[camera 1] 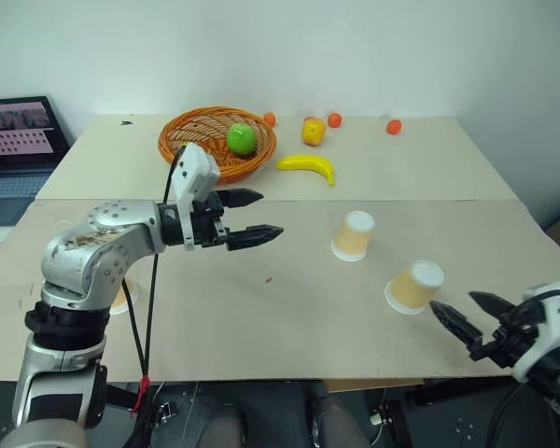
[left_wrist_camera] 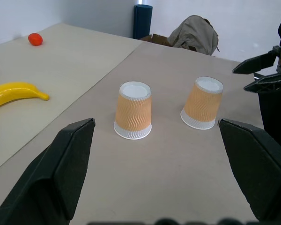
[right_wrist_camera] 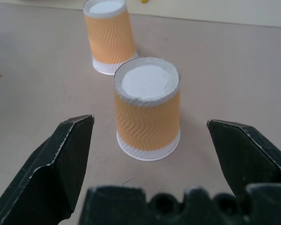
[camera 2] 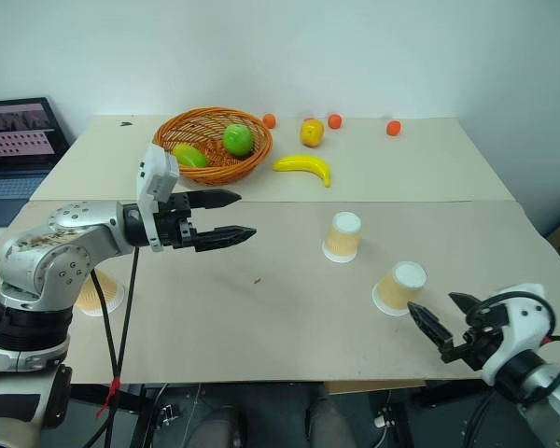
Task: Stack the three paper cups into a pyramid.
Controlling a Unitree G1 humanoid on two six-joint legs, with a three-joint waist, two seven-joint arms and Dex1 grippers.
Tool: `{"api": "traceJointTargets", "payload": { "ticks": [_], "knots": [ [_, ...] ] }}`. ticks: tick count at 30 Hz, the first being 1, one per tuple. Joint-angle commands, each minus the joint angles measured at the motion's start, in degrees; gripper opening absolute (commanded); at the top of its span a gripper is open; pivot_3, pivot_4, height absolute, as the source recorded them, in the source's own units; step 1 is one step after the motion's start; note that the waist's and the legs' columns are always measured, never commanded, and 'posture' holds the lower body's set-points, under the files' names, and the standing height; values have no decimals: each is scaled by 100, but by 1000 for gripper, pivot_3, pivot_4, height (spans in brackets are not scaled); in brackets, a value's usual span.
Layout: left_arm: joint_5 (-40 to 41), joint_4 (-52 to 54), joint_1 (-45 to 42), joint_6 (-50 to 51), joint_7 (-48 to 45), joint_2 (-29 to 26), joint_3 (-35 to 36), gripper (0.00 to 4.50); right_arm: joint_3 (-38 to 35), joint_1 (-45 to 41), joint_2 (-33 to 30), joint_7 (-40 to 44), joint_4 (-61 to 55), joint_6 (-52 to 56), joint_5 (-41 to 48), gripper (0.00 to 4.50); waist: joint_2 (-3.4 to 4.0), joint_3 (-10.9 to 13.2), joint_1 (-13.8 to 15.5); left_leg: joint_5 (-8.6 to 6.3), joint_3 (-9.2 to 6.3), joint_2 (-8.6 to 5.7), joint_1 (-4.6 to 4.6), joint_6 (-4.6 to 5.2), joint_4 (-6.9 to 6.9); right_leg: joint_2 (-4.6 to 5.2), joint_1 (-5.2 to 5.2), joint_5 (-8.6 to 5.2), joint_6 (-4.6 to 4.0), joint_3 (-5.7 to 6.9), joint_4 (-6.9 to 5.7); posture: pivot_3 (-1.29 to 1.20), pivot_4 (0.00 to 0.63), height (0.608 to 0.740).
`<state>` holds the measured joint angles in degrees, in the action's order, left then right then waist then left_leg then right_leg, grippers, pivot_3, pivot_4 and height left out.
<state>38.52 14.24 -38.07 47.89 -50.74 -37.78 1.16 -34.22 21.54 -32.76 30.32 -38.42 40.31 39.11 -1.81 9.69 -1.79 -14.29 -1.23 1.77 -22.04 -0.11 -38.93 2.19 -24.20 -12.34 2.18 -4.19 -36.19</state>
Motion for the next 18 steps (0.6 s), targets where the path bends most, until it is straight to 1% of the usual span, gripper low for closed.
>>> {"api": "traceJointTargets", "payload": {
  "ticks": [1,6,10,13,18],
  "knots": [
    [67,94,-165,7,-24,-47,81,4486,141,-98,7,46,102,-414,-223,4500,0,0,4,0,0,0,-1,0,0,0,-1,0,0,0,1,0,150,737],
    [78,120,-219,62,55,-86,151,4486,580,-553,-109,103,528,-593,-492,4500,0,0,-3,0,0,-1,-2,0,0,1,0,0,0,0,2,0,150,737],
    [90,173,-223,119,99,-108,179,4486,729,-796,-178,190,780,-665,-615,4500,0,0,-1,0,-1,-1,-1,0,1,0,-1,0,0,1,1,0,150,737],
    [216,325,-188,265,133,-136,219,4486,865,-1180,-354,348,1156,-778,-718,4500,0,1,-17,0,-1,-1,-4,0,1,0,-1,0,0,1,6,0,150,737],
    [281,453,-170,326,237,-174,260,4486,1087,-1810,-464,474,1613,-801,-768,4500,0,1,-33,0,-1,-2,-3,0,1,1,-2,1,1,0,4,0,150,737]
  ]
}}
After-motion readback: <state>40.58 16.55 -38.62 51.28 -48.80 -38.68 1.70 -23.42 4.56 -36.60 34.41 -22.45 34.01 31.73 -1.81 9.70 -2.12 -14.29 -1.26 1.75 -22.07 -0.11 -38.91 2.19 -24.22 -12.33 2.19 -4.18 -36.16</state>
